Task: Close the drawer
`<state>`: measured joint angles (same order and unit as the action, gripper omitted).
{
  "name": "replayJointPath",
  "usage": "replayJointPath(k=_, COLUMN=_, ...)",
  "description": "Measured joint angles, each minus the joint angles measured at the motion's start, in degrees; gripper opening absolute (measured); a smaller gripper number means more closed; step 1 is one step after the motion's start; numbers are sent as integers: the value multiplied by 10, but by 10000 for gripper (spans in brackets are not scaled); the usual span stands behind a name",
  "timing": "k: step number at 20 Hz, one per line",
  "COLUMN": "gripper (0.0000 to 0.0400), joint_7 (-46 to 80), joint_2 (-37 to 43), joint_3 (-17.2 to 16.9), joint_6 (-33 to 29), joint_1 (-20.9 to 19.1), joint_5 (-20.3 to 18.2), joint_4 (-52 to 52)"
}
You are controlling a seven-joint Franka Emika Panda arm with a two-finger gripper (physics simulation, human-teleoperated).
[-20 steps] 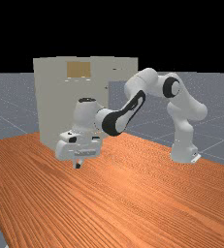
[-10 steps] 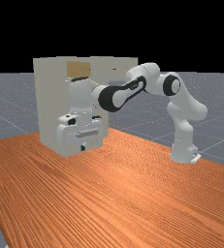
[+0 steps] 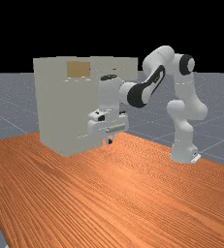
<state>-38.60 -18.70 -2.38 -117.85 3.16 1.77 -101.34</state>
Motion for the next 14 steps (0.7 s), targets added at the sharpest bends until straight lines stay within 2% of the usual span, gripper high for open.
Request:
replayJointPath(k=3, gripper=0, joint_7=4, joint_2=100, joint_3=0, joint_6=-16, joint_1=3, joint_5=5, joint_4=-135)
replayJointPath(k=4, gripper=0, joint_7=52, joint_2=165, joint_3=3, joint_6=-77, joint_1=5, joint_5=59, joint_4=-226)
replayJointPath(k=5, gripper=0, joint_7=62, joint_2=218, joint_3=9, joint_6=-83, joint_1=2, joint_5=68, joint_4=-288)
replayJointPath(k=6, gripper=0, joint_7=50, joint_2=261, joint_3=10, joint_6=-91, joint_1=1, joint_5=54, joint_4=-334)
replayJointPath(k=8, gripper=0, joint_7=52, joint_2=339, joint_3=15, joint_6=-92, joint_1=-1, joint_5=53, joint_4=-412)
replayJointPath(k=9, gripper=0, joint_7=10, joint_2=369, joint_3=4, joint_6=-94, joint_1=7, joint_5=34, joint_4=-440)
replayJointPath(k=14, gripper=0, joint_7=-81, joint_2=366, joint_3=-50, joint_6=-101, joint_1=-25, joint_5=53, joint_4=-435)
